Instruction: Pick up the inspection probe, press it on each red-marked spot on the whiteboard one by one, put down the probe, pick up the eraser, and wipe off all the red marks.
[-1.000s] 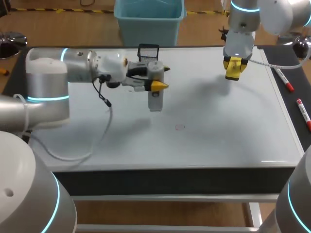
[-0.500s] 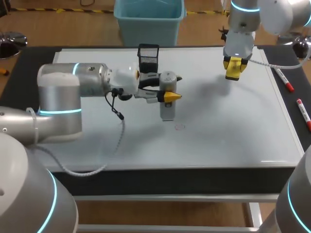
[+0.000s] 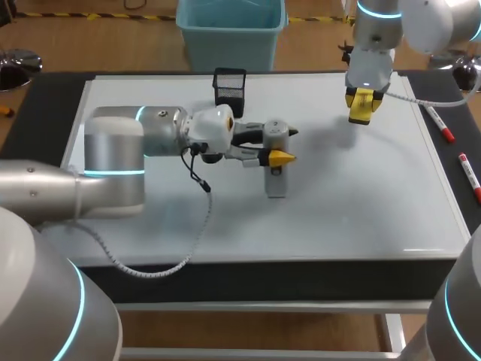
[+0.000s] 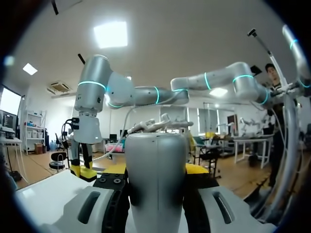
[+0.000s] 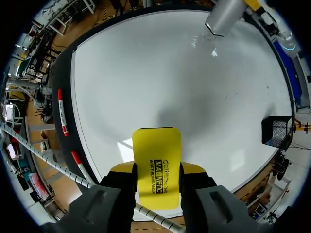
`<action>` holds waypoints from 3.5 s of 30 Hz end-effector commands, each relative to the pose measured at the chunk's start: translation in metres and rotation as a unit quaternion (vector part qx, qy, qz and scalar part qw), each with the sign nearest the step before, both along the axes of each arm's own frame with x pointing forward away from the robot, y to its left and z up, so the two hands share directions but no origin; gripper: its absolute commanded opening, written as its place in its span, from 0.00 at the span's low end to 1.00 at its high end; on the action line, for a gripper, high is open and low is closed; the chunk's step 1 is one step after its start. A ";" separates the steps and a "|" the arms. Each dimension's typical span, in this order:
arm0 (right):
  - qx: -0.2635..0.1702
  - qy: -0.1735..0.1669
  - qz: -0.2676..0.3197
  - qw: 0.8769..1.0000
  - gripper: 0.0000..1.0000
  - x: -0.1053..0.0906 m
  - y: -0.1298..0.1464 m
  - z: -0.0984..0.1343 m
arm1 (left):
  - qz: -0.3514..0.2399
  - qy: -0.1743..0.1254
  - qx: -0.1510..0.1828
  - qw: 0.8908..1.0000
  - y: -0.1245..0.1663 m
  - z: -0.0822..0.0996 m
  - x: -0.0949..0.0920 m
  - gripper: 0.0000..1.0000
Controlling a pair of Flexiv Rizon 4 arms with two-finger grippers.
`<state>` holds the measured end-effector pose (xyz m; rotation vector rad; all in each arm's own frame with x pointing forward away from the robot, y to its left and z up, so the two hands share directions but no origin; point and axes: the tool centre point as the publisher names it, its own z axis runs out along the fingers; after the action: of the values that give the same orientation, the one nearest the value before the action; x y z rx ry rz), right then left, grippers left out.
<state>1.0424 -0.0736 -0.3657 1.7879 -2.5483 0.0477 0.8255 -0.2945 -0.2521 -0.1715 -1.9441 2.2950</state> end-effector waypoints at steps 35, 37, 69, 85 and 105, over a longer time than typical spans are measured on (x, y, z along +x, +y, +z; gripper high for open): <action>-0.002 0.001 0.001 1.000 0.00 0.001 -0.001 0.001 | -0.027 0.006 0.007 1.000 -0.011 -0.022 0.008 0.00; -0.002 0.001 0.001 1.000 0.00 0.001 -0.001 0.001 | -0.028 0.006 0.009 1.000 -0.011 -0.023 0.009 0.00; -0.002 0.001 0.001 1.000 0.00 0.001 -0.001 0.001 | -0.029 -0.016 0.013 0.999 0.001 0.000 0.016 0.00; -0.002 0.001 0.001 1.000 0.00 0.001 -0.001 0.001 | 0.028 -0.043 0.019 0.998 0.096 0.027 0.093 0.00; -0.002 0.001 0.001 1.000 0.00 0.001 -0.001 0.001 | 0.049 -0.036 0.021 0.998 0.177 0.015 0.147 0.00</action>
<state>1.0424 -0.0735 -0.3658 1.7881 -2.5483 0.0475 0.9666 -0.1256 -0.2354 -0.1412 -2.0961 2.3426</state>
